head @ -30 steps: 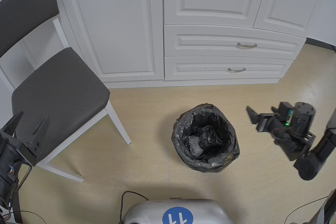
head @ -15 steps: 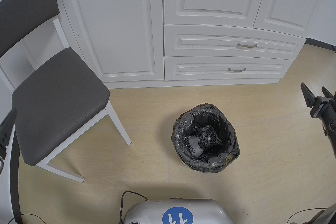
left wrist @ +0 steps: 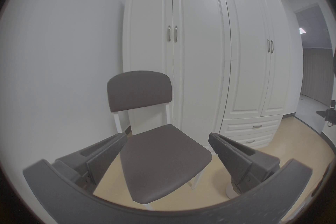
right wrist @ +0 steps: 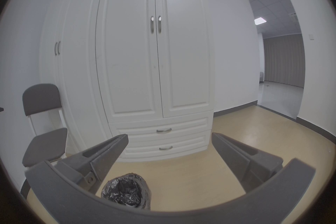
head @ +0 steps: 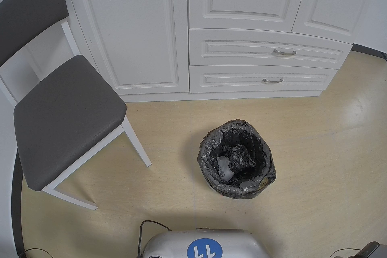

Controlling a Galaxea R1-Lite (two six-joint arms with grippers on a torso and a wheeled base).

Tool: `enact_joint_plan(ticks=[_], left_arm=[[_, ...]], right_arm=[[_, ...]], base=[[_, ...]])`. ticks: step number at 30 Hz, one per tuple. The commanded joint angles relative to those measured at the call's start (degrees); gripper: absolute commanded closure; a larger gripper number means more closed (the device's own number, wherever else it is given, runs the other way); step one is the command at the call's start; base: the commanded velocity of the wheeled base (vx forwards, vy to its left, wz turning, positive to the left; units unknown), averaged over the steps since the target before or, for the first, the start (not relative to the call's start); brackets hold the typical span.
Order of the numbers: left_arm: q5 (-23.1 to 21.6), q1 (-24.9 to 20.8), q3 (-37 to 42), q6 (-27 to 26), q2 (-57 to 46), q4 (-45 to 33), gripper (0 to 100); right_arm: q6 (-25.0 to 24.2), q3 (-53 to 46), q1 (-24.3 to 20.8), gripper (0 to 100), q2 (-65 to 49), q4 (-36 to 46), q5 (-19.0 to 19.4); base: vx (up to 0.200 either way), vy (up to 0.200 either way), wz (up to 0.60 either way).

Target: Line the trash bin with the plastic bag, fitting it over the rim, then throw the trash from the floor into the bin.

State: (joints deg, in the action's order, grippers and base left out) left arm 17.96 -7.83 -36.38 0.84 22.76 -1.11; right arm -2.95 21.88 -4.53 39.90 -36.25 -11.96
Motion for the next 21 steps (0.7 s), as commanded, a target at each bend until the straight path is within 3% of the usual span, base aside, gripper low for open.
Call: enact_joint_plan(ticks=[1, 8, 21], left_arm=[[0.06, 1.06, -2.38, 0.04, -10.02, -5.39, 0], [-0.03, 3.87, -1.77, 0.04, -14.32, -7.94, 0], [-0.29, 6.68, -1.77, -0.05, -19.77, -13.74, 0]], right_arm=[[-0.21, 1.67, 2.78, 0, -18.72, 10.06, 0.36], [-2.41, 0.44, 3.22, 0, -30.58, 18.41, 0.45], [-7.07, 0.09, 4.01, 0, -39.02, 21.4, 1.5]], base=[[0.0, 0.0, 0.0], [0.0, 0.0, 0.0], [0.0, 0.0, 0.0]])
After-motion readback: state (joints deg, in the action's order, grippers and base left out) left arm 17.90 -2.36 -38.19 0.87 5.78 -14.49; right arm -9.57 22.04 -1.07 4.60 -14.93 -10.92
